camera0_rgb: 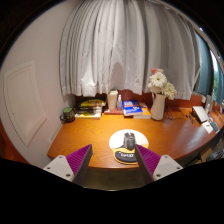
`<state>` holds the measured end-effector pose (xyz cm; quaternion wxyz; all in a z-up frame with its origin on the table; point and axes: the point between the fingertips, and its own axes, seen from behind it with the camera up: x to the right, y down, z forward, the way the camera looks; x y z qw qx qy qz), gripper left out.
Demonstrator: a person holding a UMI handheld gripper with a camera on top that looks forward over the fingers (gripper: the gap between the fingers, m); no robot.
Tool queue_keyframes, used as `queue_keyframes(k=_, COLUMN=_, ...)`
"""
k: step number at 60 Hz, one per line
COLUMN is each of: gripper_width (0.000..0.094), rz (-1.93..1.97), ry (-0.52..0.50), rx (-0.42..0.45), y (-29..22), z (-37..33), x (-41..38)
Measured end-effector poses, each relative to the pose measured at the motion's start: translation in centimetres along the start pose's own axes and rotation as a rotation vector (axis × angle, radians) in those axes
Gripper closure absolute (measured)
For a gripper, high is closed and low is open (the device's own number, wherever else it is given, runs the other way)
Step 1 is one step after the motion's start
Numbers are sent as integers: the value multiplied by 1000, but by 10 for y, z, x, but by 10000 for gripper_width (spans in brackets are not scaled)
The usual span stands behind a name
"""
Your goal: Arrange mouse
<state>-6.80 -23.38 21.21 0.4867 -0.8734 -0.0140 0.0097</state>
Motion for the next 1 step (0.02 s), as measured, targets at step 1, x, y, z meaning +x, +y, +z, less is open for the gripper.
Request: queue_keyframes(k=1, gripper_width=81, rz=1, ry=-1, rx=0, y=0, z=0, x=0)
